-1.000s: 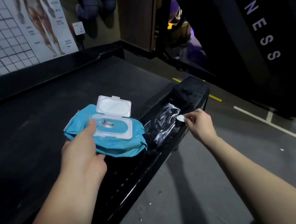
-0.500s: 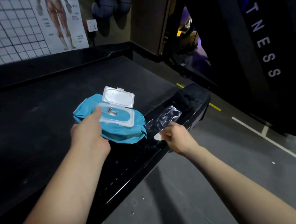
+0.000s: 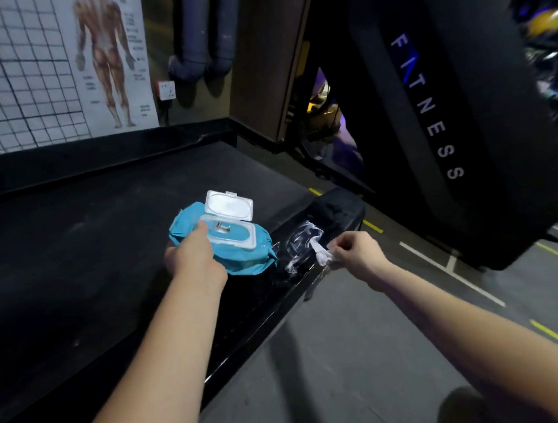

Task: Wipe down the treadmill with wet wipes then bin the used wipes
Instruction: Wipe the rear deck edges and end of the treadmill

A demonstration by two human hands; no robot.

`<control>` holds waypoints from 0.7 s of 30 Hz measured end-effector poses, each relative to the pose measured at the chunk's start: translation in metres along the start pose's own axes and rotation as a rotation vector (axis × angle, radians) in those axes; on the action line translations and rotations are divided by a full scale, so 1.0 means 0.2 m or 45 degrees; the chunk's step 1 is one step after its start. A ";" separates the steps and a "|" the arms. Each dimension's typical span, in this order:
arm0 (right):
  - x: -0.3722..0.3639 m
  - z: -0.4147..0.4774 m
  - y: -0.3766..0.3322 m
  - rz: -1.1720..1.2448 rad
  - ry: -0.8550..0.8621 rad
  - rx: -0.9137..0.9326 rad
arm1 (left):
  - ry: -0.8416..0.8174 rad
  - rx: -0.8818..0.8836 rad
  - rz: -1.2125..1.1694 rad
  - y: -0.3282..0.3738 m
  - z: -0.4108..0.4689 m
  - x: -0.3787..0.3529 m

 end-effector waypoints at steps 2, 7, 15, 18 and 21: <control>0.05 -0.02 -0.05 0.030 0.011 0.008 | 0.006 0.012 0.002 0.03 -0.03 0.01; 0.07 -0.07 -0.20 -0.158 -0.043 0.114 | 0.038 0.038 0.025 0.10 -0.05 0.06; -0.24 0.01 -0.16 -0.758 -0.134 0.774 | -0.040 -0.077 -0.008 0.11 0.06 0.04; -0.37 0.05 -0.13 -0.830 -0.195 0.939 | -0.011 -0.065 -0.016 0.06 0.10 0.01; -0.39 0.09 -0.11 -0.777 -0.196 1.087 | -0.023 -0.075 0.022 0.04 0.13 -0.01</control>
Point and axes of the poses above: each hand's wrist, its own z-axis towards the middle knuckle, its own x-axis out of the back of the hand, y = z × x, the point moved 2 cm from there along z, towards the middle knuckle, and after that the axes turned 13 degrees about -z, right-handed, at the moved point
